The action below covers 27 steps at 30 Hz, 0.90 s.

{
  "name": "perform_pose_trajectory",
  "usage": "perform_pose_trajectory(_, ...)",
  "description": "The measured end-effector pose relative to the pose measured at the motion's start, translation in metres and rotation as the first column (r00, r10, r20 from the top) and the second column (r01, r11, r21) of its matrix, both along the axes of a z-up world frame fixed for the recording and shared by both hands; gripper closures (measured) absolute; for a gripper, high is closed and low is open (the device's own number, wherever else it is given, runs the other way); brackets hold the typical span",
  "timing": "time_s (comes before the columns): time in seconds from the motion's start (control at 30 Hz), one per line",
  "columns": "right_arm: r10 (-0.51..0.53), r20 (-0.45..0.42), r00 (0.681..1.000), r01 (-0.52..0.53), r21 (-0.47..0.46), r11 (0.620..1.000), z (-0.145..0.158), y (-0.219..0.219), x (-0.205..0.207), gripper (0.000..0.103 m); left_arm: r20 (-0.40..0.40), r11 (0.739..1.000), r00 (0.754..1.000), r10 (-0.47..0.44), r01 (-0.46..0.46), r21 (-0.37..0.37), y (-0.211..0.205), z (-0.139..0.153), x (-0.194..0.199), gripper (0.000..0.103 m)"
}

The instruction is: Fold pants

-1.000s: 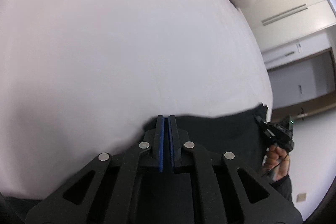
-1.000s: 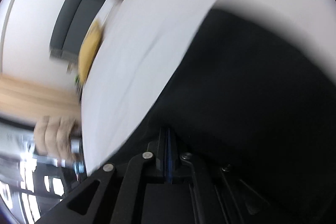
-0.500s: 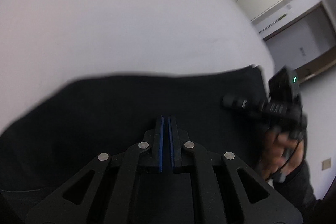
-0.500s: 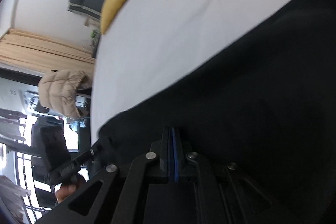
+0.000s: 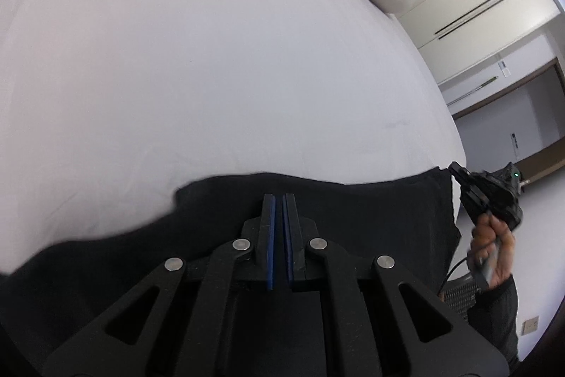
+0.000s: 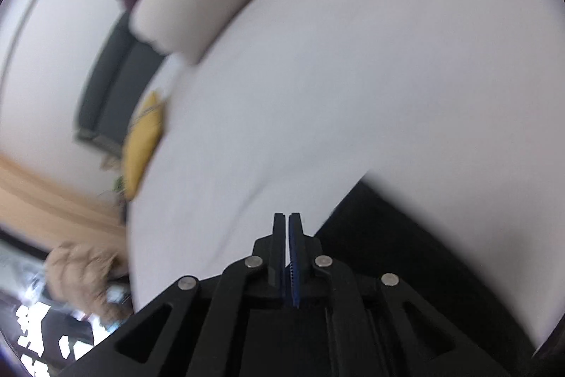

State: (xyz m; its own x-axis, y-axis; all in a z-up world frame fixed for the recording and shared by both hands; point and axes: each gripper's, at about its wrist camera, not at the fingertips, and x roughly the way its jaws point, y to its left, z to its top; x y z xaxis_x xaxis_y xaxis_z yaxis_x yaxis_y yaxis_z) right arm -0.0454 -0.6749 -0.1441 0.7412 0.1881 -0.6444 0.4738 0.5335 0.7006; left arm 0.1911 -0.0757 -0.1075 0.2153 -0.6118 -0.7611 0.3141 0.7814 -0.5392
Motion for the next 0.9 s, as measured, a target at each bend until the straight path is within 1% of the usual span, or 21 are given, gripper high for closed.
perform_pose_trajectory(0.03, 0.065, 0.027, 0.998, -0.066, 0.028, 0.997, 0.0, 0.012, -0.008, 0.098, 0.013, 1.0, 1.0, -0.019, 0.019, -0.011, -0.001, 0.005, -0.002, 0.097)
perform_pose_trajectory(0.07, 0.119, 0.047, 0.992, -0.121, 0.047, 0.992, 0.0, 0.034, -0.012, 0.098, 0.026, 0.999, 0.999, -0.042, 0.042, -0.018, -0.002, 0.012, -0.012, 0.097)
perform_pose_trajectory(0.1, 0.178, 0.059, 0.982, -0.182, 0.075, 0.98, -0.003, 0.062, -0.016, 0.098, 0.035, 0.998, 0.997, -0.063, 0.064, -0.016, -0.004, 0.017, -0.023, 0.097)
perform_pose_trajectory(0.17, 0.258, 0.073, 0.964, -0.266, 0.142, 0.954, -0.016, 0.105, -0.022, 0.098, 0.036, 0.995, 0.995, -0.095, 0.095, -0.007, -0.007, 0.02, -0.042, 0.097)
perform_pose_trajectory(0.2, 0.312, 0.068, 0.948, -0.319, 0.191, 0.928, -0.029, 0.133, -0.022, 0.098, 0.03, 0.995, 0.994, -0.103, 0.103, -0.002, -0.004, 0.02, -0.052, 0.097)
perform_pose_trajectory(0.27, 0.403, 0.037, 0.914, -0.402, 0.213, 0.891, -0.044, 0.173, -0.021, 0.098, 0.018, 0.994, 0.994, -0.108, 0.107, 0.023, 0.008, 0.015, -0.063, 0.097)
perform_pose_trajectory(0.3, 0.44, 0.003, 0.898, -0.431, 0.203, 0.879, -0.053, 0.188, -0.021, 0.098, 0.006, 0.993, 0.994, -0.11, 0.11, 0.036, 0.016, 0.011, -0.068, 0.097)
perform_pose_trajectory(0.33, 0.454, -0.022, 0.891, -0.441, 0.195, 0.876, -0.061, 0.191, -0.025, 0.103, -0.003, 0.994, 0.995, -0.103, 0.103, 0.044, 0.026, 0.006, -0.072, 0.097)
perform_pose_trajectory(0.37, 0.445, -0.019, 0.895, -0.433, 0.198, 0.879, -0.065, 0.187, -0.028, 0.103, -0.013, 0.996, 0.996, -0.084, 0.084, 0.037, 0.042, 0.001, -0.075, 0.098)
perform_pose_trajectory(0.4, 0.419, 0.004, 0.908, -0.41, 0.219, 0.886, -0.067, 0.175, -0.028, 0.103, -0.023, 0.998, 0.998, -0.064, 0.064, 0.011, 0.053, -0.001, -0.08, 0.098)
perform_pose_trajectory(0.47, 0.335, 0.006, 0.942, -0.33, 0.189, 0.925, -0.064, 0.135, -0.038, 0.103, -0.047, 0.997, 0.999, -0.017, 0.013, -0.073, 0.087, -0.008, -0.081, 0.098)
perform_pose_trajectory(0.5, 0.305, 0.006, 0.952, -0.301, 0.183, 0.936, -0.062, 0.119, -0.041, 0.103, -0.052, 0.994, 0.999, -0.006, 0.0, -0.109, 0.102, -0.009, -0.082, 0.098)
perform_pose_trajectory(0.57, 0.2, -0.01, 0.98, -0.196, 0.155, 0.968, -0.059, 0.072, -0.055, 0.103, -0.041, 0.995, 0.999, 0.016, -0.02, -0.102, 0.126, -0.015, -0.09, 0.098)
perform_pose_trajectory(0.6, 0.138, -0.018, 0.99, -0.136, 0.114, 0.984, -0.056, 0.043, -0.066, 0.103, -0.036, 0.993, 0.999, 0.02, -0.023, -0.112, 0.138, -0.021, -0.1, 0.098)
perform_pose_trajectory(0.63, 0.096, -0.02, 0.995, -0.094, 0.095, 0.991, -0.053, 0.024, -0.073, 0.103, -0.032, 0.992, 0.999, 0.026, -0.029, -0.123, 0.139, -0.024, -0.107, 0.098)
perform_pose_trajectory(0.7, -0.029, -0.033, 0.999, 0.031, 0.048, 0.998, -0.052, -0.029, -0.103, 0.103, -0.028, 0.99, 0.999, 0.037, -0.04, -0.135, 0.173, -0.033, -0.117, 0.098)
perform_pose_trajectory(0.73, -0.088, -0.042, 0.995, 0.089, 0.029, 0.996, -0.049, -0.047, -0.116, 0.103, -0.028, 0.989, 0.999, 0.045, -0.048, -0.137, 0.181, -0.032, -0.118, 0.098)
perform_pose_trajectory(0.77, -0.145, -0.046, 0.988, 0.146, 0.016, 0.989, -0.042, -0.063, -0.127, 0.099, -0.023, 0.989, 0.998, 0.055, -0.058, -0.134, 0.187, -0.03, -0.12, 0.098)
perform_pose_trajectory(0.8, -0.197, -0.043, 0.979, 0.198, 0.002, 0.98, -0.03, -0.076, -0.14, 0.093, -0.013, 0.99, 0.998, 0.065, -0.066, -0.127, 0.202, -0.028, -0.122, 0.098)
perform_pose_trajectory(0.87, -0.243, -0.013, 0.97, 0.243, -0.034, 0.969, -0.006, -0.08, -0.161, 0.051, 0.01, 0.988, 0.995, 0.101, -0.099, -0.118, 0.214, -0.018, -0.128, 0.098)
perform_pose_trajectory(0.9, -0.257, 0.012, 0.966, 0.257, -0.058, 0.965, 0.007, -0.077, -0.175, 0.045, 0.027, 0.987, 0.993, 0.111, -0.107, -0.118, 0.217, -0.012, -0.129, 0.098)
